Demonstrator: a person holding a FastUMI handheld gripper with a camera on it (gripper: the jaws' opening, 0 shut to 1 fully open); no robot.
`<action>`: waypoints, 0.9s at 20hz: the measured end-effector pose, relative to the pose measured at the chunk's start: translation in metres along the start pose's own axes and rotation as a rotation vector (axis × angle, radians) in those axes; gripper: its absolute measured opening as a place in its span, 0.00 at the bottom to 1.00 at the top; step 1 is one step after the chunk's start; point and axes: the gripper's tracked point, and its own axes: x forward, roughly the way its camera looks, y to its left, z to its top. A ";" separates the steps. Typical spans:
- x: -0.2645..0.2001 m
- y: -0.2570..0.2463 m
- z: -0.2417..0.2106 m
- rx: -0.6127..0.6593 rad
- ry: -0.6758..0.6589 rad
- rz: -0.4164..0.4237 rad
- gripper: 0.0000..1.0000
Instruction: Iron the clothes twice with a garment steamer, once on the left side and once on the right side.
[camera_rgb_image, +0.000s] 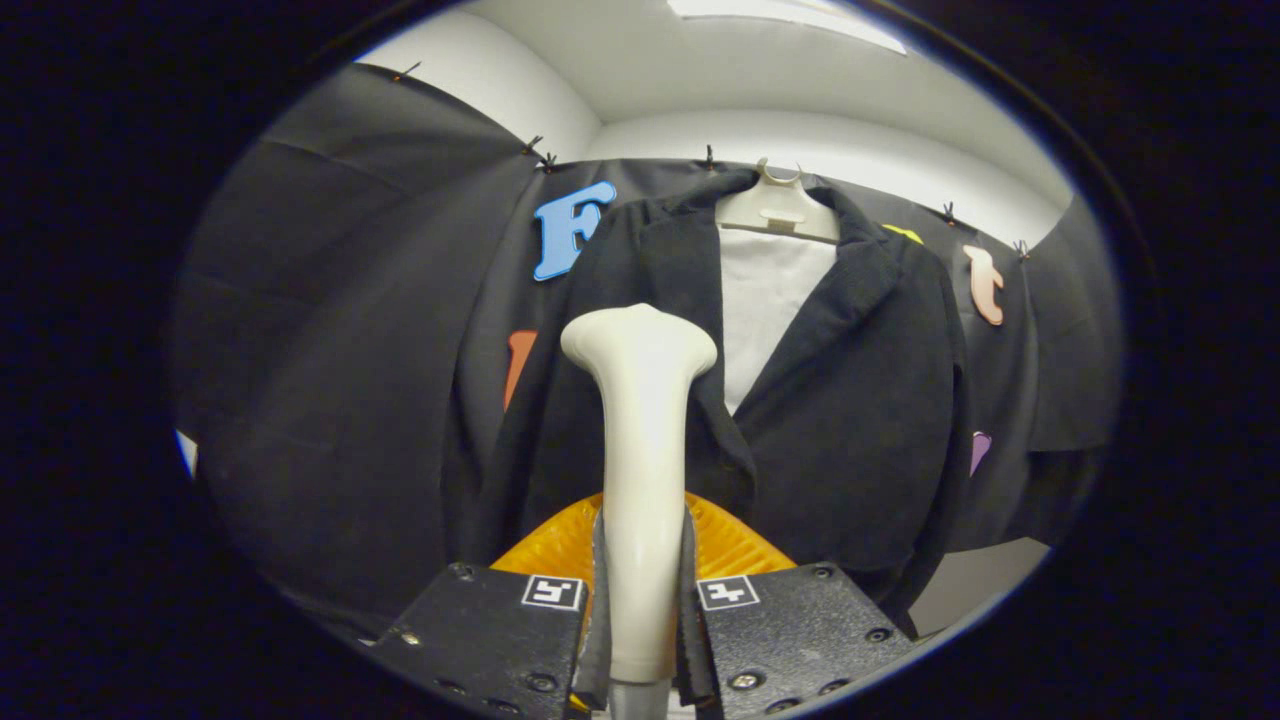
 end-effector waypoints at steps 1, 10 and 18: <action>-0.007 0.002 -0.008 0.001 0.008 -0.004 0.28; -0.036 0.015 -0.064 0.002 0.124 -0.021 0.28; -0.053 0.019 -0.107 -0.004 0.235 -0.031 0.28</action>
